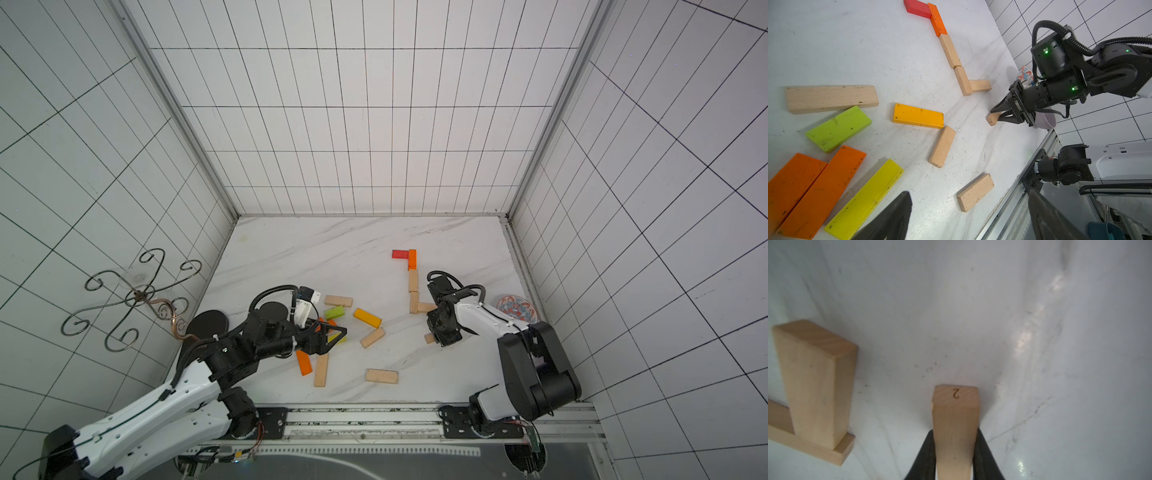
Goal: Assemble a giraffe with building blocks
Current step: Pick up the building block from the center of the board, then assemble the building block at the center of the board.
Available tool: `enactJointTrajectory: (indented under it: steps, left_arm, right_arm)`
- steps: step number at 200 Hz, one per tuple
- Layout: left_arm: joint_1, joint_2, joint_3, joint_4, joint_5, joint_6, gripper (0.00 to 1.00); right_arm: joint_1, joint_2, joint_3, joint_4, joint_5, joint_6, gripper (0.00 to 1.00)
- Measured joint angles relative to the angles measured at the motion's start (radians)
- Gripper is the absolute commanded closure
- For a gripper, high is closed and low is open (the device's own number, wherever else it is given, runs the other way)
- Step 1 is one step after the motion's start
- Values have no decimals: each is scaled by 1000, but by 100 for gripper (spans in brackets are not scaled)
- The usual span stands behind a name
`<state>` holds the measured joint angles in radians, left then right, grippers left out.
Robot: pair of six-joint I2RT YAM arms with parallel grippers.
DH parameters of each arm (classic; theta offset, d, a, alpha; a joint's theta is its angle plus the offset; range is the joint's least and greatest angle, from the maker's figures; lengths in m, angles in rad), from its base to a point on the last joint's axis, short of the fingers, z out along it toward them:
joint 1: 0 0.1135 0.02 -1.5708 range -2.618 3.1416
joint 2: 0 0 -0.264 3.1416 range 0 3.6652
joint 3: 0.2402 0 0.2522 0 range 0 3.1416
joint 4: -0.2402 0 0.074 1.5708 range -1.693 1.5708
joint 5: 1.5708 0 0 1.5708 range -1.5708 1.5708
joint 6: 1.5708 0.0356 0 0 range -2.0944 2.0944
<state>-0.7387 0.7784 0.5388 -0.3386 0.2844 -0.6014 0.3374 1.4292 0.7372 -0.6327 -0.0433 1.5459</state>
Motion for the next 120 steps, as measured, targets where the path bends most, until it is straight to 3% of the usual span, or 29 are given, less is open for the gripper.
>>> enactJointTrajectory:
  steps: [47,120]
  left_arm:
    - [0,16,1,-3,1,0,12]
    - [0,32,26,-22,4,-1,12]
  right_arm:
    - [-154,-97,1,-6,21,-18,89]
    - [-341,6,7,27,27,-69,88]
